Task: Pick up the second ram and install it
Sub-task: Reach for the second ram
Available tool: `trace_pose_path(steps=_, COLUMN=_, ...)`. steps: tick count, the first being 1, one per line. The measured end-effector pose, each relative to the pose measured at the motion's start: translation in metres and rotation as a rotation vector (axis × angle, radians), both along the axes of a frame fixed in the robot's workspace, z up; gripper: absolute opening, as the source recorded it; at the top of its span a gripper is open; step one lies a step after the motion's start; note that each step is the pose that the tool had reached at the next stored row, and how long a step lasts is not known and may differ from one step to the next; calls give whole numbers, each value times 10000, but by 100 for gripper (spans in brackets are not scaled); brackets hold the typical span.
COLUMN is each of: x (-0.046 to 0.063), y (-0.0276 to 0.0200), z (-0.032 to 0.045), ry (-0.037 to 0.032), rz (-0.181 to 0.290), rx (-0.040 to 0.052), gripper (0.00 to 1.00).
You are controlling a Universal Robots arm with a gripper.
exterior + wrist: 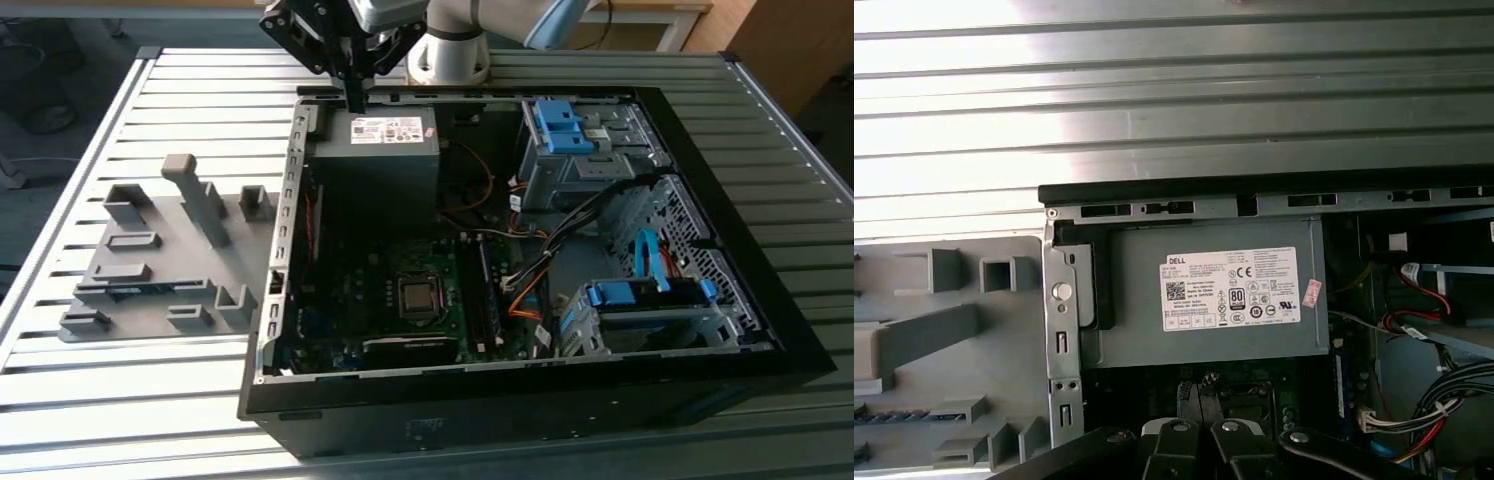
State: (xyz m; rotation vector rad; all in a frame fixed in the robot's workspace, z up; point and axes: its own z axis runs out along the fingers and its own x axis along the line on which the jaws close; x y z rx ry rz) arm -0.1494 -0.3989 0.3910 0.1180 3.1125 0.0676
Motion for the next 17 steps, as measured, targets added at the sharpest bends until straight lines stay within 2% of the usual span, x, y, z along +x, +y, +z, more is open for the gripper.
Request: trace_pose_path(steps=17, x=-98, y=0, z=-2, ry=0, rz=0, rx=0, gripper=11)
